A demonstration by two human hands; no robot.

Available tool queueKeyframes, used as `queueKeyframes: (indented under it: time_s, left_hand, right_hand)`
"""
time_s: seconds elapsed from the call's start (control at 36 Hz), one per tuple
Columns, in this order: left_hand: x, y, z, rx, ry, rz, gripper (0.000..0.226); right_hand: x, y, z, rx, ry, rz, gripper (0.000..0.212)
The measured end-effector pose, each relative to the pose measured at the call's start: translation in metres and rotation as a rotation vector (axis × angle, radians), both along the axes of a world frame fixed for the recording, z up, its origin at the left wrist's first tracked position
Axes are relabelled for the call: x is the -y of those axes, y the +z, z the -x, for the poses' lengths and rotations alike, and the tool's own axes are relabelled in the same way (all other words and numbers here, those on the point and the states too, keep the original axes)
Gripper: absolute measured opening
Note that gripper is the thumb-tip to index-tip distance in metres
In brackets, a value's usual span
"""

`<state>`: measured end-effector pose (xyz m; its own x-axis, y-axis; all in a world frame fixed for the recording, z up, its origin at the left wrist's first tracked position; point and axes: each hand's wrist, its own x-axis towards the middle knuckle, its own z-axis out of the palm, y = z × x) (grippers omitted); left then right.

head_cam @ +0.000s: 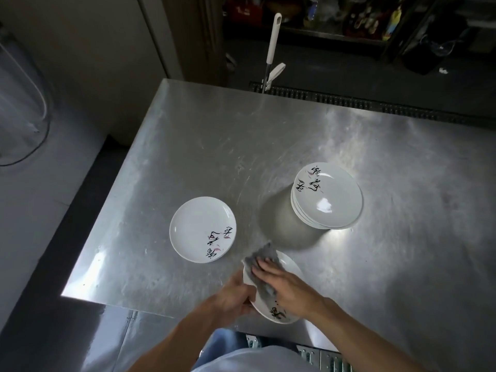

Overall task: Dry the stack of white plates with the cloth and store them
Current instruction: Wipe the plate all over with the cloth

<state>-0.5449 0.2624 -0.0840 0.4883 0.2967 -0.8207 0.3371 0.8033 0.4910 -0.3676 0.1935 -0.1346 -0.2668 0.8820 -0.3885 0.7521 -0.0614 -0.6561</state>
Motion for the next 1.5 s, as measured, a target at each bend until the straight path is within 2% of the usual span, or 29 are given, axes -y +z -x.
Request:
queueKeyframes:
  time_s: [0.06,0.14,0.19,0.25,0.36,0.42,0.47,0.53,0.58,0.61,0.69,0.75,0.83,0.86,0.92,0.97,1.08,1.25,1.31,1.39,1.5]
  left_hand:
    - [-0.001,0.001,-0.002,0.001,0.055,0.008,0.068]
    - [0.003,0.000,-0.009,0.007,0.286,0.056,0.072]
    - [0.009,-0.001,-0.015,0.009,0.397,0.070,0.074]
    - [0.015,0.002,-0.020,-0.009,0.433,0.077,0.067]
    - [0.013,0.003,-0.019,-0.132,0.352,-0.014,0.049]
    - [0.009,0.003,-0.014,-0.157,0.260,-0.033,0.039]
    - [0.008,0.002,-0.009,-0.120,0.183,-0.022,0.045]
    - [0.007,0.002,-0.003,-0.104,0.173,0.004,0.058]
    - [0.006,0.000,0.000,-0.087,0.165,0.006,0.057]
    - [0.005,-0.001,0.000,-0.080,0.152,-0.001,0.057]
    - [0.005,0.001,-0.002,-0.044,0.100,-0.020,0.061]
    - [0.006,0.004,-0.001,-0.026,0.107,-0.009,0.061]
    - [0.007,0.002,0.002,-0.034,0.152,0.016,0.057]
    - [0.006,0.001,0.003,-0.037,0.161,0.018,0.056]
    - [0.004,0.001,0.003,-0.030,0.149,0.016,0.061]
    - [0.003,-0.001,0.004,-0.025,0.139,0.022,0.069]
    - [0.000,-0.004,0.005,-0.049,0.162,-0.013,0.077]
    - [-0.013,0.001,-0.001,0.008,0.274,-0.048,0.083]
    - [-0.016,0.004,-0.005,0.034,0.265,-0.050,0.075]
    - [-0.013,0.010,-0.008,0.072,0.217,-0.050,0.074]
    - [-0.009,0.009,-0.002,0.097,0.186,-0.016,0.062]
  right_hand:
    - [-0.005,-0.002,-0.002,0.130,-0.085,0.045,0.073]
    - [-0.014,0.002,-0.001,0.307,-0.222,0.101,0.076]
    - [-0.018,0.006,0.004,0.316,-0.279,0.126,0.074]
    - [-0.013,0.010,0.008,0.222,-0.290,0.143,0.074]
    - [0.005,0.014,0.019,-0.137,-0.278,0.056,0.066]
    - [0.010,0.012,0.019,-0.202,-0.212,0.043,0.062]
    - [0.006,0.004,0.012,-0.142,-0.160,-0.006,0.057]
    - [0.000,-0.004,-0.001,0.007,-0.193,-0.063,0.054]
    - [-0.005,-0.011,-0.009,0.162,-0.249,-0.027,0.056]
    - [-0.005,-0.012,-0.006,0.203,-0.211,-0.018,0.057]
    - [0.000,-0.008,0.014,0.078,-0.003,-0.138,0.056]
    - [0.000,-0.005,0.013,0.003,0.004,-0.117,0.056]
    - [-0.001,-0.005,-0.003,0.225,-0.147,0.044,0.063]
    - [-0.001,-0.002,-0.004,0.264,-0.131,0.063,0.063]
    - [-0.002,0.005,0.000,0.156,-0.029,-0.023,0.059]
    - [0.003,0.009,0.000,0.031,0.006,-0.026,0.055]
    - [0.012,0.008,-0.027,0.200,-0.107,0.062,0.069]
    - [0.034,0.022,-0.027,0.170,-0.126,0.103,0.065]
    - [0.042,0.024,-0.016,0.113,-0.137,0.097,0.061]
    - [0.041,0.023,0.008,-0.079,-0.171,0.041,0.048]
    - [0.016,0.021,0.022,-0.258,-0.225,0.053,0.054]
